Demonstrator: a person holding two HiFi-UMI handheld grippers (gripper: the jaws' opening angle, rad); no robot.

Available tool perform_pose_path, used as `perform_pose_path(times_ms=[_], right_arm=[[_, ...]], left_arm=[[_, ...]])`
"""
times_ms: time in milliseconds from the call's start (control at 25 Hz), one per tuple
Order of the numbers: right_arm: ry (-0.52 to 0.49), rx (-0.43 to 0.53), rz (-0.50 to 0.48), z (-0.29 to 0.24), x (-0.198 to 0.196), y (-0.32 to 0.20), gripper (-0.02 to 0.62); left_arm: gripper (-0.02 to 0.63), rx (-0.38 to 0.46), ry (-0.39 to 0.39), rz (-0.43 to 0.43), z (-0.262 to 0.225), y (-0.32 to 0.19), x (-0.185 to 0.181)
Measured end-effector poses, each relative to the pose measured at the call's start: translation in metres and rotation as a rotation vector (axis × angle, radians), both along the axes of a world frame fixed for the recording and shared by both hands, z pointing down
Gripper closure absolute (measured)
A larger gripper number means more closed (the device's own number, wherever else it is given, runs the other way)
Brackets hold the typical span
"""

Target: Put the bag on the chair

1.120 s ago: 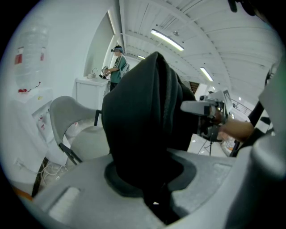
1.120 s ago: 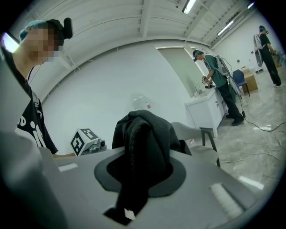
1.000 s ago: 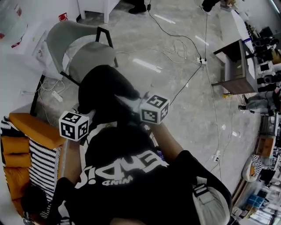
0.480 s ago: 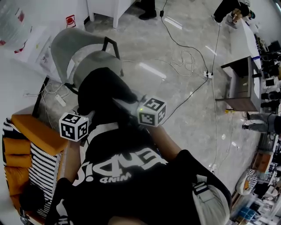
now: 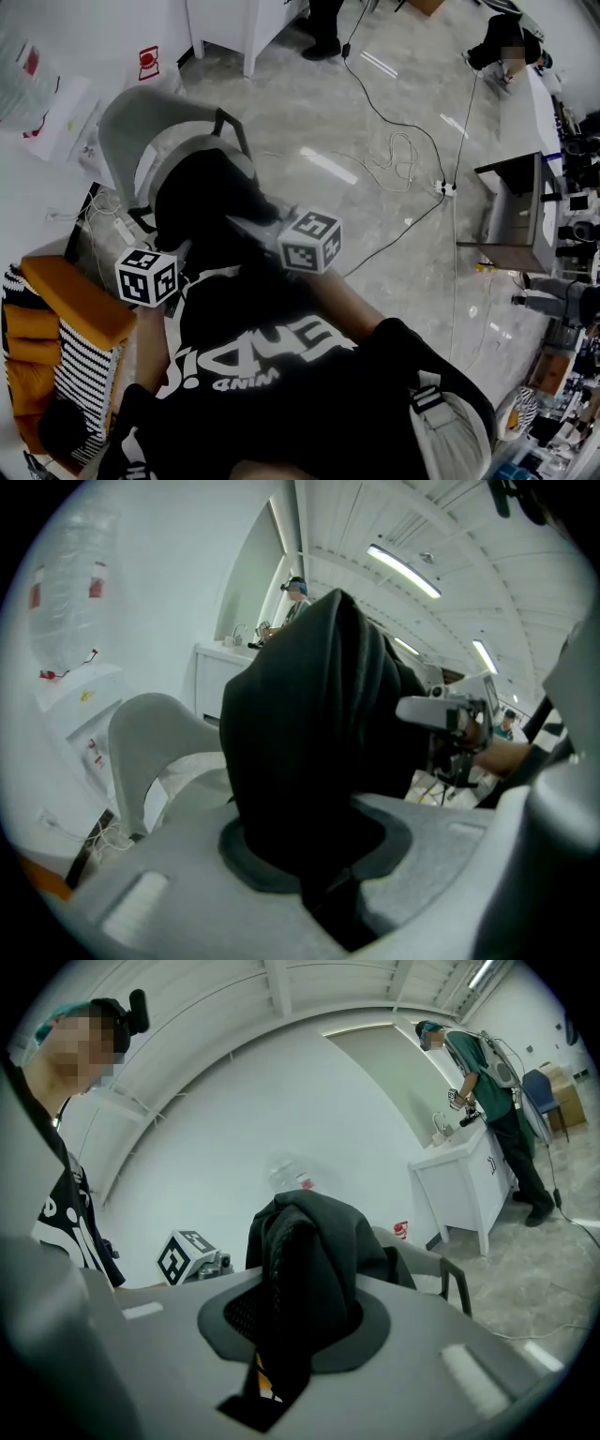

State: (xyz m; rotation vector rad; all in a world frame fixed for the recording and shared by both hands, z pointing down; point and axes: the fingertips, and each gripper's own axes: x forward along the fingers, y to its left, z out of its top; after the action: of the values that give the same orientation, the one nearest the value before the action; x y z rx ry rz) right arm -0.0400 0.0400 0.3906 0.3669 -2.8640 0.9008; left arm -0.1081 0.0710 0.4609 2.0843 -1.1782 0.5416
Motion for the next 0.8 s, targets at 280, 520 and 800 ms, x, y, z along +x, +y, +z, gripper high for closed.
perform_pose_path(times_ms=[280, 520, 800], right_arm=[[0.000, 0.043, -0.004, -0.009, 0.000, -0.072, 0.520], [-0.002, 0.040, 0.037, -0.003, -0.017, -0.130, 0.520], [0.004, 0.002, 0.073, 0.019, -0.035, -0.186, 0.520]], left_arm=[[0.522, 0.028, 0.004, -0.021, -0.008, -0.072, 0.001], [0.522, 0.020, -0.006, 0.012, -0.003, -0.130, -0.017], [0.522, -0.020, -0.013, 0.048, 0.021, -0.191, -0.037]])
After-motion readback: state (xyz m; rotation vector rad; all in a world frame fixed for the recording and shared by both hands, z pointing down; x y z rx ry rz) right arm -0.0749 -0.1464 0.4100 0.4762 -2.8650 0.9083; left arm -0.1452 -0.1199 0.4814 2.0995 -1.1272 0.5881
